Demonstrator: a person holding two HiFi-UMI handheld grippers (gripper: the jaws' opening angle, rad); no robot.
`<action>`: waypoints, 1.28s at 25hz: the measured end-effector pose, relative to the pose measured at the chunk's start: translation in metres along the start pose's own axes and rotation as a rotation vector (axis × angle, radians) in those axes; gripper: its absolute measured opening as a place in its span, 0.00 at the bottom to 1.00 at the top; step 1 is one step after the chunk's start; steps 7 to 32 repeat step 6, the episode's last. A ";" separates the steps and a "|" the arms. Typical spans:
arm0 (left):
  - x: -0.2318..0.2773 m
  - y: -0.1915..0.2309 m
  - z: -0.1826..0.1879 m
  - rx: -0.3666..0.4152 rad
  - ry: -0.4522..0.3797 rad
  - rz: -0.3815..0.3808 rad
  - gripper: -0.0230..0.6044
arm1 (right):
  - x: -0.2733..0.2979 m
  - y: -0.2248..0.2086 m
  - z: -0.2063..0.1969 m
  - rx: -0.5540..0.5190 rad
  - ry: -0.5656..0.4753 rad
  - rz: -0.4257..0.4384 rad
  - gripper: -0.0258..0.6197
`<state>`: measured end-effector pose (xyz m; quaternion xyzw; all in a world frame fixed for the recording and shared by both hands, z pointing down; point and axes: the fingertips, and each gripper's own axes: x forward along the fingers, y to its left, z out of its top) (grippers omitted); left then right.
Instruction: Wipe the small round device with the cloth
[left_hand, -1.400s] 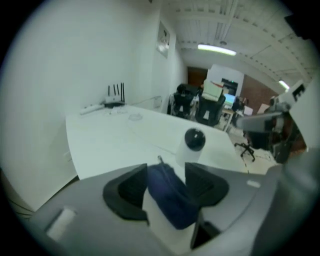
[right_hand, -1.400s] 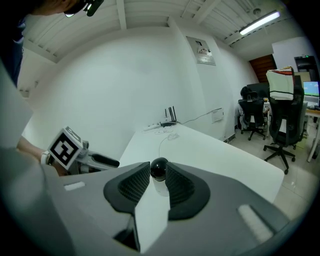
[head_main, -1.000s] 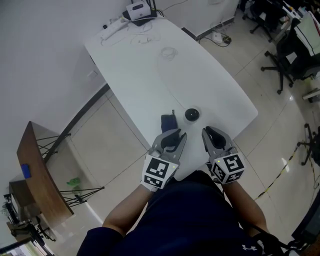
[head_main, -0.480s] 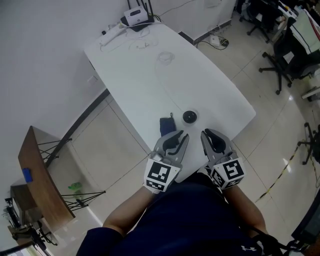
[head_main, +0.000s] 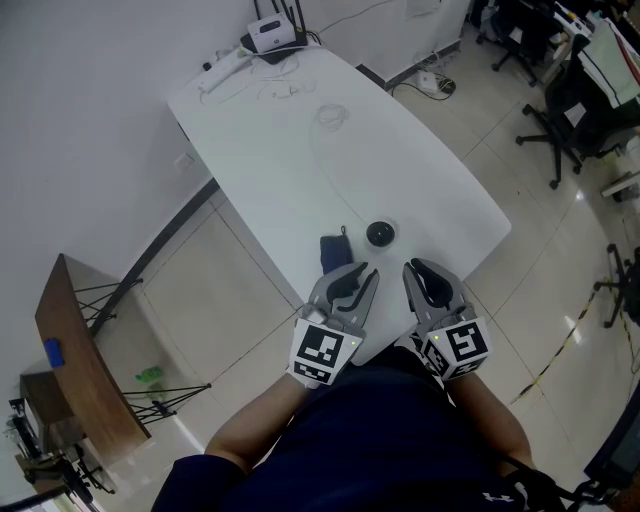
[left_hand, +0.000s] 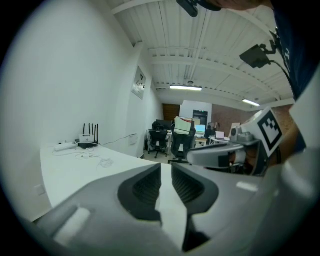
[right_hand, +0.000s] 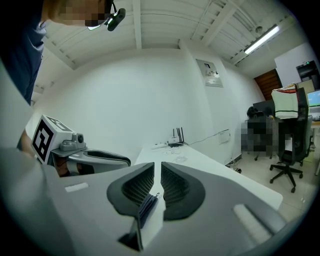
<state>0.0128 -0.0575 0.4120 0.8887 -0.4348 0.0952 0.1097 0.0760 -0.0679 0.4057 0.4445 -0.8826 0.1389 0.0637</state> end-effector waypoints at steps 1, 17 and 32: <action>-0.001 0.000 0.000 0.001 -0.001 -0.001 0.14 | 0.000 0.000 0.000 -0.002 0.000 0.000 0.12; -0.003 0.004 0.000 0.004 -0.006 -0.003 0.14 | 0.001 0.002 -0.001 0.001 0.003 -0.012 0.12; -0.003 0.004 0.000 0.004 -0.006 -0.003 0.14 | 0.001 0.002 -0.001 0.001 0.003 -0.012 0.12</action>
